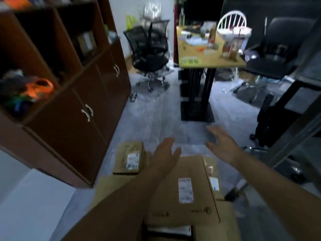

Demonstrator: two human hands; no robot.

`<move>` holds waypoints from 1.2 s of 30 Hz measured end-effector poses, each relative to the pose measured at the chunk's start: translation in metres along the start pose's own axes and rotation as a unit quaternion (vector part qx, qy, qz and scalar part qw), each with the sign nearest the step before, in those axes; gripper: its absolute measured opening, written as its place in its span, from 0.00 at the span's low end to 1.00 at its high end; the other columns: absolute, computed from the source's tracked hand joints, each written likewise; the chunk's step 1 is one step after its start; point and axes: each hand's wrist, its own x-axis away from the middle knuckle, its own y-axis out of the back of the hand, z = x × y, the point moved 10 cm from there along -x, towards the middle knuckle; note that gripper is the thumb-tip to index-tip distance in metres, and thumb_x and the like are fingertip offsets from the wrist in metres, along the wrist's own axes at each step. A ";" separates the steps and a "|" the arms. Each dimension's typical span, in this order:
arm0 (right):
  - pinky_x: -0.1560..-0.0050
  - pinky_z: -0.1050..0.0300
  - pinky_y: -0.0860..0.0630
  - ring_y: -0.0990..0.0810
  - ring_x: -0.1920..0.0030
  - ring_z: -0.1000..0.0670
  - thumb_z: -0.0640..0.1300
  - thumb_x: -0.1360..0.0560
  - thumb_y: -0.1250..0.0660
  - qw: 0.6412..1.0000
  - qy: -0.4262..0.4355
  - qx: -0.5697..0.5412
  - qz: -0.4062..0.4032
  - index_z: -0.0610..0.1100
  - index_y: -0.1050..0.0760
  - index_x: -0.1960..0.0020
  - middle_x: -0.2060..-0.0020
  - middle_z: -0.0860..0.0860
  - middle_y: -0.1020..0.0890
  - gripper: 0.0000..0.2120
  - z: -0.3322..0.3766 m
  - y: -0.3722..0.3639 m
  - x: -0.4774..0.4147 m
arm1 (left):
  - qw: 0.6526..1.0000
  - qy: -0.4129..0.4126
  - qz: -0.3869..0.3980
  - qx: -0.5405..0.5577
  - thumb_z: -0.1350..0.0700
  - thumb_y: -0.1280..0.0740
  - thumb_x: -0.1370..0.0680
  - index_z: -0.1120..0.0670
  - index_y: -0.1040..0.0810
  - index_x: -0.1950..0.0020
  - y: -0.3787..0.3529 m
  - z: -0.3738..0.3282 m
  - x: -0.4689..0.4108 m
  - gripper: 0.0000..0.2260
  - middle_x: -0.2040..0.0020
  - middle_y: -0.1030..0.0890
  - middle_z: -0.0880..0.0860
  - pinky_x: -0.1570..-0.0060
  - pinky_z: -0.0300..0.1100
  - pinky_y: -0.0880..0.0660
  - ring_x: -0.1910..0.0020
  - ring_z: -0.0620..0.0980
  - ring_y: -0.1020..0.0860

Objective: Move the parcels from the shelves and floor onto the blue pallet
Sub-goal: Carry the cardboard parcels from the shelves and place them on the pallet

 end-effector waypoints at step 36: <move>0.35 0.58 0.37 0.36 0.28 0.47 0.51 0.25 0.30 0.871 -0.298 0.203 -0.334 0.48 0.44 0.22 0.27 0.49 0.38 0.37 0.329 0.313 0.606 | 0.751 -0.614 0.220 -0.100 0.40 0.32 0.24 0.52 0.35 0.25 0.171 -0.440 0.463 0.32 0.25 0.35 0.50 0.29 0.47 0.39 0.26 0.50 0.40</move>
